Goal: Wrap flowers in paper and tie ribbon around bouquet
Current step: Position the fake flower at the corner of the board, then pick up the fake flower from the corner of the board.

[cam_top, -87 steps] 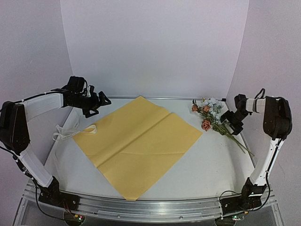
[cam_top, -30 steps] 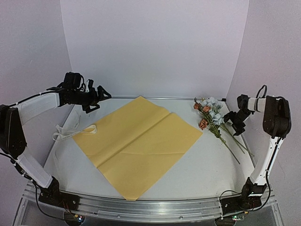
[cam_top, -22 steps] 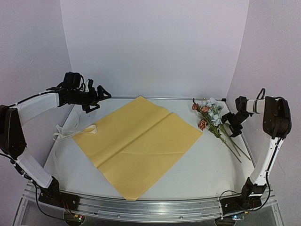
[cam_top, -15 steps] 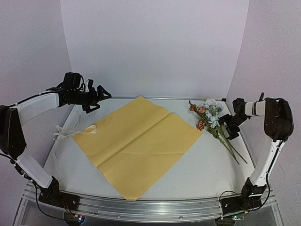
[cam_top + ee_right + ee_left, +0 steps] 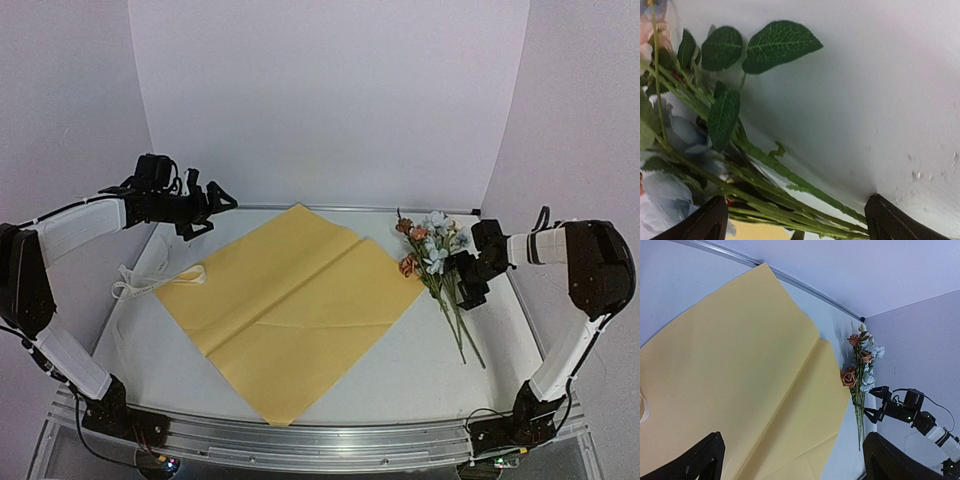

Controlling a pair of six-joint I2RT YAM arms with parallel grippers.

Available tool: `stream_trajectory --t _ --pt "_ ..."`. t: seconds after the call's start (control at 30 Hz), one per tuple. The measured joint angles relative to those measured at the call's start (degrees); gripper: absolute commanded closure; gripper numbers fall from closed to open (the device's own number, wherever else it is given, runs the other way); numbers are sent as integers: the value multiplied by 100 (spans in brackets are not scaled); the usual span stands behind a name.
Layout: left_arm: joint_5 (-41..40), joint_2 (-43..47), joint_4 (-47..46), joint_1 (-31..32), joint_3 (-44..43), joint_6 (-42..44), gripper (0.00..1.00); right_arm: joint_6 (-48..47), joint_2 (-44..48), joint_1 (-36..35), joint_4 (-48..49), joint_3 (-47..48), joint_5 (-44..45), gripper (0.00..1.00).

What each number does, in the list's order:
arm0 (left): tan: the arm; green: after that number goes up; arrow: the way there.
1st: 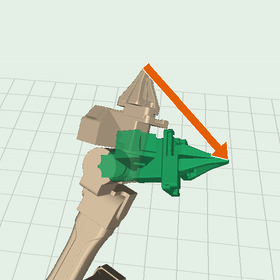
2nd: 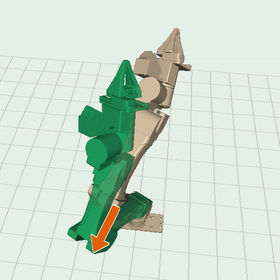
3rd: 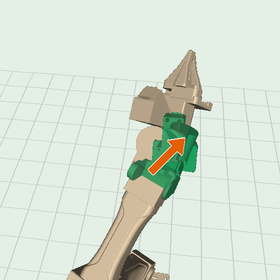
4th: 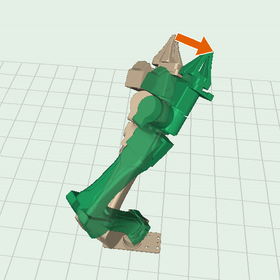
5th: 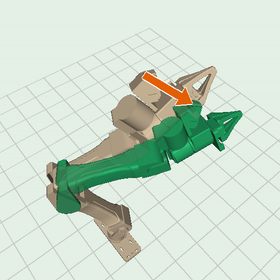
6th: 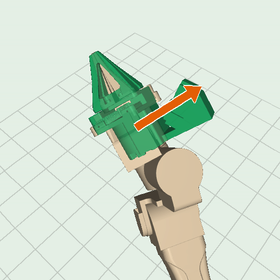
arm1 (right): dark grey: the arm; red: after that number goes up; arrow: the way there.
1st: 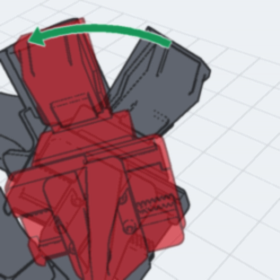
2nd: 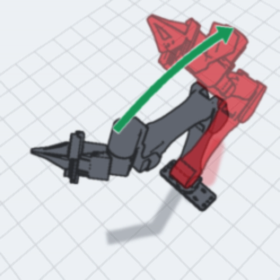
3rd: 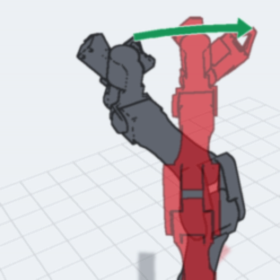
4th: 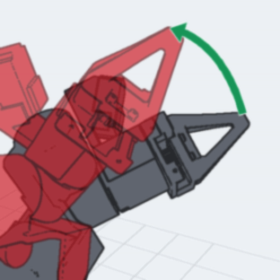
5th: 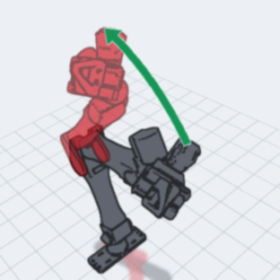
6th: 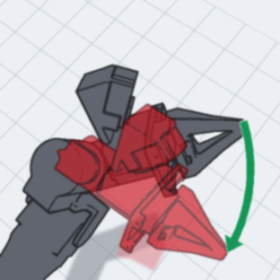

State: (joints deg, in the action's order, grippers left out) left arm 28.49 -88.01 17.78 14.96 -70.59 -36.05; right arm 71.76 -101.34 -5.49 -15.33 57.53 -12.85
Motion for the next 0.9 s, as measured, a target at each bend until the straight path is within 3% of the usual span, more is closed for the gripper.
stream_trajectory --t 0.2,0.63,0.83,0.9 --pt "5 0 -33 0 27 -3 0 -266 513 -195 53 -322 187 2" --pt "-3 -20 -31 0 66 -3 0 -3332 331 -757 -957 235 690 6" --pt "-12 -114 -21 0 66 -3 0 -3786 -382 -977 -1389 561 870 26" --pt "-13 -146 -14 0 66 -3 0 -3849 -506 -1052 -1441 696 930 38"
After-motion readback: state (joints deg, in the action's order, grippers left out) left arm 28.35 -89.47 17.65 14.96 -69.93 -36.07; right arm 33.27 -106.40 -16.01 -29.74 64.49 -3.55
